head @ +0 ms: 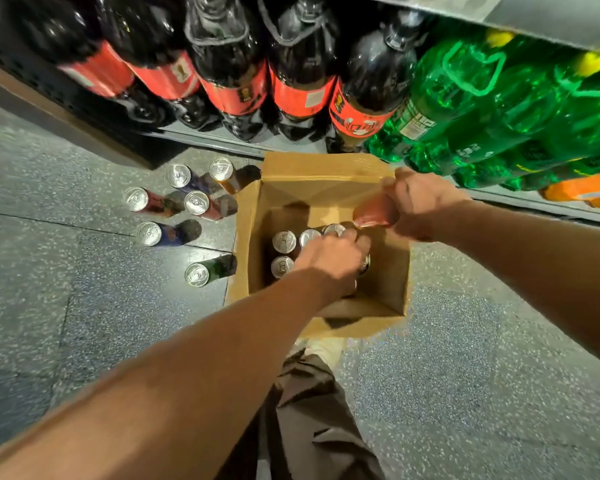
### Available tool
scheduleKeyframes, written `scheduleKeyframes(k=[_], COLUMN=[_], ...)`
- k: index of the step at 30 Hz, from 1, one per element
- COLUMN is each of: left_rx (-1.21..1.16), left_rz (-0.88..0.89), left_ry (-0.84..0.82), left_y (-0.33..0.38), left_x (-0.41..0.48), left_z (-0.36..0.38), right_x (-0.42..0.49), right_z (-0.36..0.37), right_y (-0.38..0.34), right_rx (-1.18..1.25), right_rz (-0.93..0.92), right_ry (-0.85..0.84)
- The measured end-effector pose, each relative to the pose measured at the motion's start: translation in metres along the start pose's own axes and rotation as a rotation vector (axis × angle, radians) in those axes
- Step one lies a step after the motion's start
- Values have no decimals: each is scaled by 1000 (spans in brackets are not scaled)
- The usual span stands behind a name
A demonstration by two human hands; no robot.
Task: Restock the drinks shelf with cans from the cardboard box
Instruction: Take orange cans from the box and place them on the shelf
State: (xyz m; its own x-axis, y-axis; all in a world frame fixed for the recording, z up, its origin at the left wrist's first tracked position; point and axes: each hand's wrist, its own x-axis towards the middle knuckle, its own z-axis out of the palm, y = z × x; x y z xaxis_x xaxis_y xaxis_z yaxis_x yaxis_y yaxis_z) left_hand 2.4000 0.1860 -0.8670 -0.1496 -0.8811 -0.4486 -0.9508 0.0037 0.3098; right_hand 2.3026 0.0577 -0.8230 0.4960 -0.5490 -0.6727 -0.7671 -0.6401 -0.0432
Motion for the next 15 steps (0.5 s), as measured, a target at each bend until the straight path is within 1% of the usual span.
scheduleKeyframes(k=[3,8,11,14,15], left_rx=[20,-29,-151,-358,-386], left_rz=[39,27,-2,-80,-82], left_ry=[32,67,154,297,340], left_y=[-15,-34,-42,-48,-48], left_x=[-26,-70,-95,-122,-131], left_z=[-38,-102,-137,-172,-184], right_x=[-27,-76,-106,-133,-142], right_z=[-24,-63,-89,-116,-125], right_y=[-10,-34,-51,-66,-70], right_rx=[70,212,371,423,449], right_rz=[-9,59,93,145,149], right_ry=[78,185,298,373,403])
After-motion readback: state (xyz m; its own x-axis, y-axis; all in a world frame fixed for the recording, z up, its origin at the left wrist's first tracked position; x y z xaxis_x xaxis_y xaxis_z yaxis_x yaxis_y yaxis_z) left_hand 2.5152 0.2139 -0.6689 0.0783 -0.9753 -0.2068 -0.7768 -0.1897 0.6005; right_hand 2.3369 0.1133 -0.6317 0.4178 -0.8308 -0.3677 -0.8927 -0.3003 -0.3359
